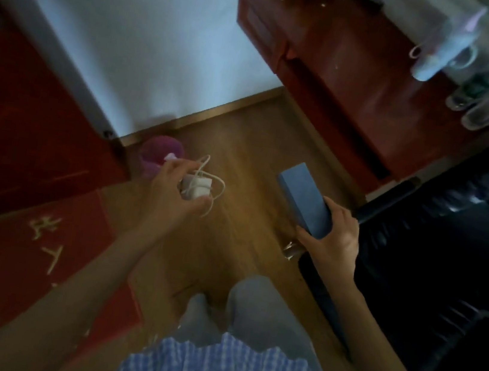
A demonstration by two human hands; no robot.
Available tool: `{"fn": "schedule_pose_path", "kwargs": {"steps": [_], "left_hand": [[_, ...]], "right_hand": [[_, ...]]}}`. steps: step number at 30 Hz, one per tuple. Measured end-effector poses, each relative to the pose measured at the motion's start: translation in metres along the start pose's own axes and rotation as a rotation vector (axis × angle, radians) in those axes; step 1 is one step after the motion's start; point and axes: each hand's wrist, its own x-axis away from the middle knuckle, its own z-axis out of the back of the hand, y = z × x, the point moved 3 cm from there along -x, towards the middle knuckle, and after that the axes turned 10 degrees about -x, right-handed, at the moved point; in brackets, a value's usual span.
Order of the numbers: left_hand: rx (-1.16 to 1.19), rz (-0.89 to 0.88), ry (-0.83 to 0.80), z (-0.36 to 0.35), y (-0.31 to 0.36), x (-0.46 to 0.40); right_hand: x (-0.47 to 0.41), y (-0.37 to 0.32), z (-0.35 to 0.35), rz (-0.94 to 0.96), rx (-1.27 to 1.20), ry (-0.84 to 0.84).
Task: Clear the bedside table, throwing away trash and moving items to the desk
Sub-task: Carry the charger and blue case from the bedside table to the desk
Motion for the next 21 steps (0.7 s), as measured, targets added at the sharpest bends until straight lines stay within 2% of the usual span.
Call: {"fn": "schedule_pose_path", "kwargs": {"steps": [5,10,21], "left_hand": [[0.01,-0.109,-0.089,-0.03,0.016,-0.082],[-0.005,-0.211,-0.082,-0.063,0.047,-0.167],[0.015,-0.284,-0.119,-0.117,0.126,-0.312]], "right_hand": [[-0.047,0.012,-0.003,-0.052,0.016,0.1],[-0.123,0.034,-0.003,-0.088,0.02,0.151],[-0.28,0.07,0.019,-0.138,0.031,0.174]]}}
